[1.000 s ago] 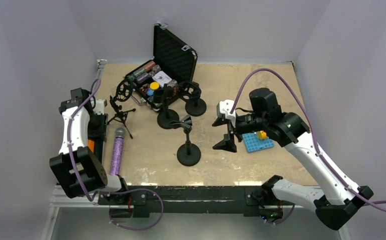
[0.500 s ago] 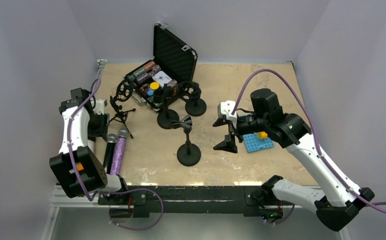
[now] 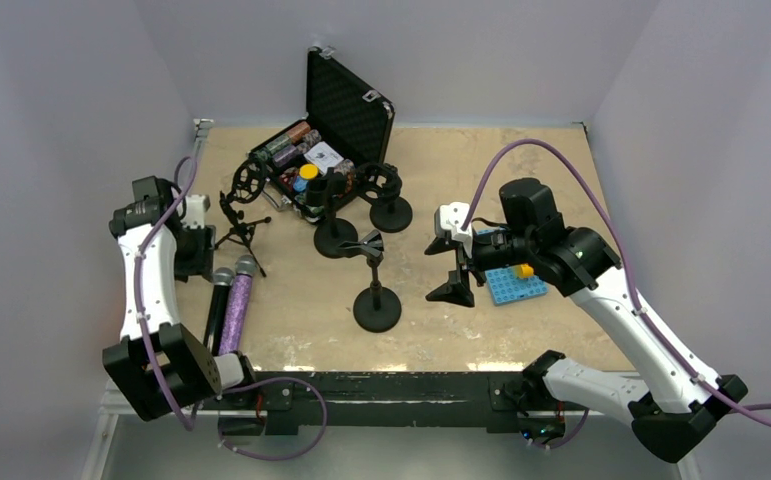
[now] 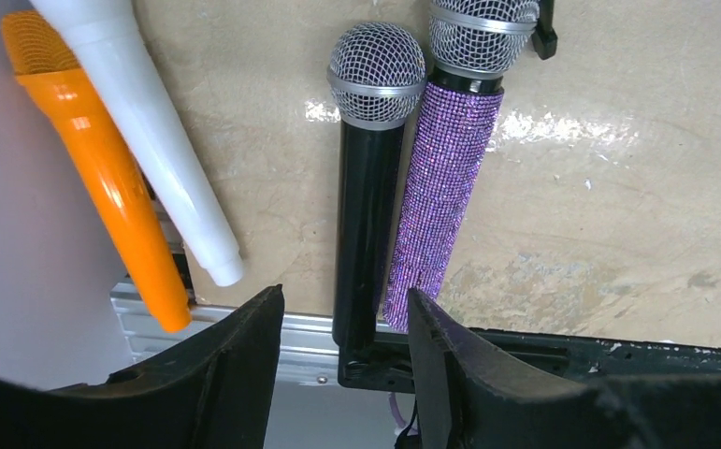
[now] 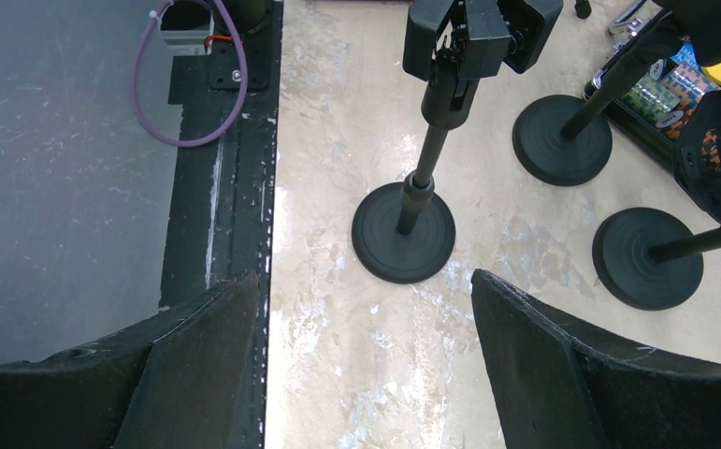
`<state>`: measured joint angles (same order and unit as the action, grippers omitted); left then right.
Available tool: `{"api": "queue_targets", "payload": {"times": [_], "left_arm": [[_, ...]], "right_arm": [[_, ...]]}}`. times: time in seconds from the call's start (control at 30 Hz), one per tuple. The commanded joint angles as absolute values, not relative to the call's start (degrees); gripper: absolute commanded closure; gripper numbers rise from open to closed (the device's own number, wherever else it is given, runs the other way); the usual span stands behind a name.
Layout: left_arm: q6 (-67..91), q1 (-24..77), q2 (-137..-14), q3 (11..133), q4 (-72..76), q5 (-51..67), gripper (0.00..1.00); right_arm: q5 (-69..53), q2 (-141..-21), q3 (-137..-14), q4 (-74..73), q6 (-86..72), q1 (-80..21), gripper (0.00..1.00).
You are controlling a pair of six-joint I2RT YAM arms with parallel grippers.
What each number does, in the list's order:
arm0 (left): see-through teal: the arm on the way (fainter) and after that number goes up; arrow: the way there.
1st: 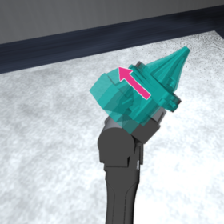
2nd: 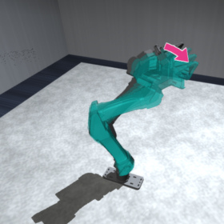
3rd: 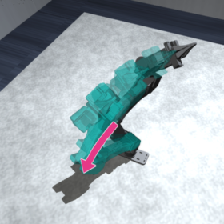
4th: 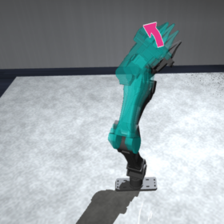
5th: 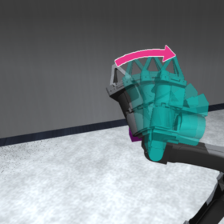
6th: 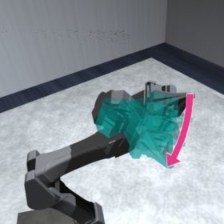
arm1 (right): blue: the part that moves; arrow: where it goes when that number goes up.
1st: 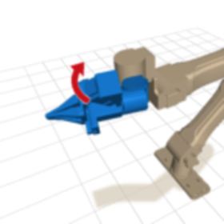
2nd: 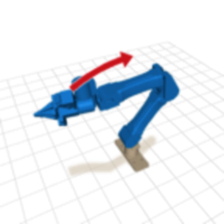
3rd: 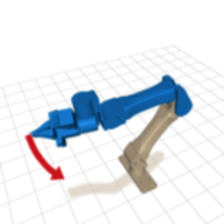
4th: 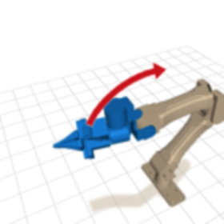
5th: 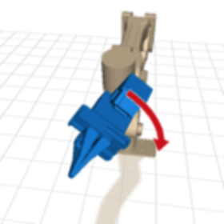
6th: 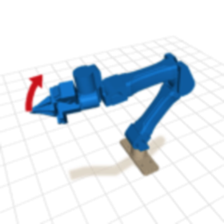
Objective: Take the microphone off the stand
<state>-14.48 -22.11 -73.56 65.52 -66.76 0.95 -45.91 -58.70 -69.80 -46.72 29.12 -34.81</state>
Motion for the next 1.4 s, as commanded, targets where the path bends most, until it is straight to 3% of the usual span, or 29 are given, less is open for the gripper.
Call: {"api": "queue_targets", "payload": {"times": [0.0, 0.2, 0.4, 0.53, 0.73, 0.97, 1.37], "left_arm": [[-13.1, -22.5, -67.7, 70.6, -70.9, 1.2, 0.44], [-12.9, -22.5, -59.2, 73.9, -78.4, 0.7, 0.35], [-15.5, -22.5, -50.3, 80.9, -84.9, 7.5, 0.32], [-18.8, -22.4, -46.9, 88.5, -88.5, 20.3, 0.31], [-23.2, -22.3, -40.3, 95.0, -88.3, 48.6, 0.27], [-19.2, -22.3, -39.1, 92.8, -84.2, 57.6, 0.26], [-20.7, -22.3, -35.3, 90.2, -84.7, 59.8, 0.26]], "right_arm": [[-46.2, -57.6, -69.7, -46.4, 29.2, -34.5, 0.13], [-46.2, -57.4, -71.4, -46.6, 28.8, -34.5, 0.14], [-49.1, -59.0, -78.5, -52.2, 31.7, -34.8, 0.12], [-48.0, -61.0, -82.5, -49.6, 28.7, -36.1, 0.08], [-40.1, -70.6, -96.0, -48.2, 25.0, -43.0, 0.02], [-33.9, -80.4, -103.6, -49.0, 24.5, -51.8, 0.01], [-25.5, -88.2, -102.9, -50.1, 24.8, -56.0, 0.26]]}}
